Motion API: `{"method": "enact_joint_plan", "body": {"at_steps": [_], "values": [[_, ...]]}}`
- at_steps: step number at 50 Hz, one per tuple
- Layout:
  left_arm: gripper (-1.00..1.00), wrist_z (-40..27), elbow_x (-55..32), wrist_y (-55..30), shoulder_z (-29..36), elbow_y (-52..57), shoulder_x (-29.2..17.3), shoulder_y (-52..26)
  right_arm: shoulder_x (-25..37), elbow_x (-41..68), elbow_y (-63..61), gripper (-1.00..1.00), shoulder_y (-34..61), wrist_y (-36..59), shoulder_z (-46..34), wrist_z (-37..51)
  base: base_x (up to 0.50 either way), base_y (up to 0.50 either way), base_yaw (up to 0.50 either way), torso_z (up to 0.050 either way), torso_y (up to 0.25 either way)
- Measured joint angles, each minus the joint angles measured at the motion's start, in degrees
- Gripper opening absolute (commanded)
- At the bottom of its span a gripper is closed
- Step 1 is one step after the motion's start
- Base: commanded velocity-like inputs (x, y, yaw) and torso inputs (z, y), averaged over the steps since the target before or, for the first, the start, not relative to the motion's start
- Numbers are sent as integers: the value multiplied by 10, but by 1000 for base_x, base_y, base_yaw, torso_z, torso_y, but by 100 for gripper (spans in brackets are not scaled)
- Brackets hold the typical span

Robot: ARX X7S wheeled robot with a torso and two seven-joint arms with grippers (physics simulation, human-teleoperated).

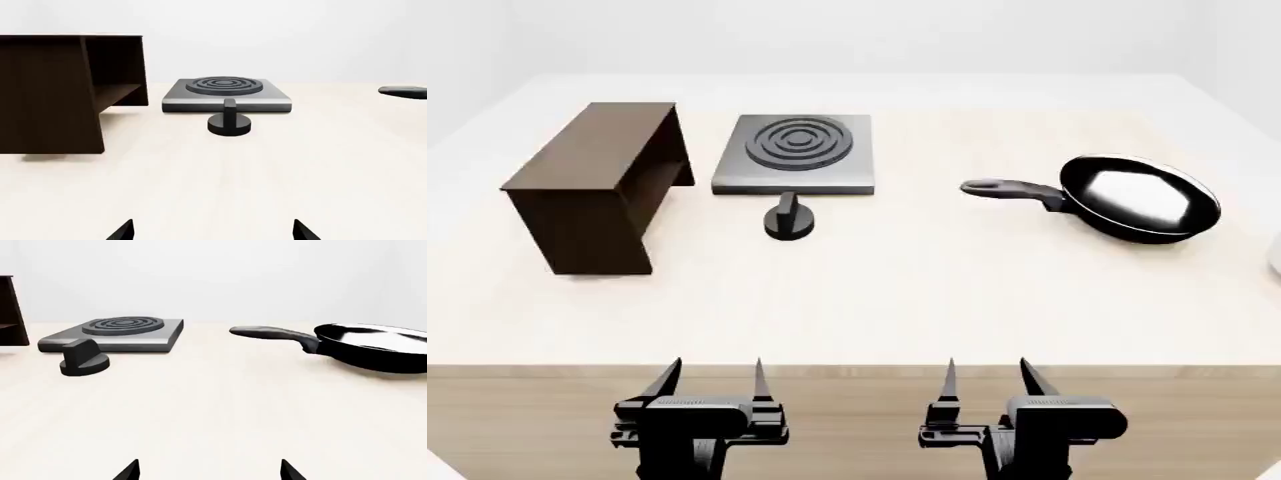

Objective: Put the frying pan on top of the cabinet.

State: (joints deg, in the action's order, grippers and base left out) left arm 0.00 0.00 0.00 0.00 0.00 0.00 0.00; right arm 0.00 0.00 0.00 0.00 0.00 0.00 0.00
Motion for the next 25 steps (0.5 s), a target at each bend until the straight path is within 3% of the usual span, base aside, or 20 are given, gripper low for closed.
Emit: {"method": "enact_joint_plan", "body": {"at_steps": [8,25], "values": [[100,-7,-12,-7,10,2,-9,0,10,4,-2,100,0,3,-14,7,0,-20,0,0,0],[100,-24,-28,-10,38,0,-31,-2,31,29,-7,100,2,17,-43,11,0,-500,0,0,0]]}}
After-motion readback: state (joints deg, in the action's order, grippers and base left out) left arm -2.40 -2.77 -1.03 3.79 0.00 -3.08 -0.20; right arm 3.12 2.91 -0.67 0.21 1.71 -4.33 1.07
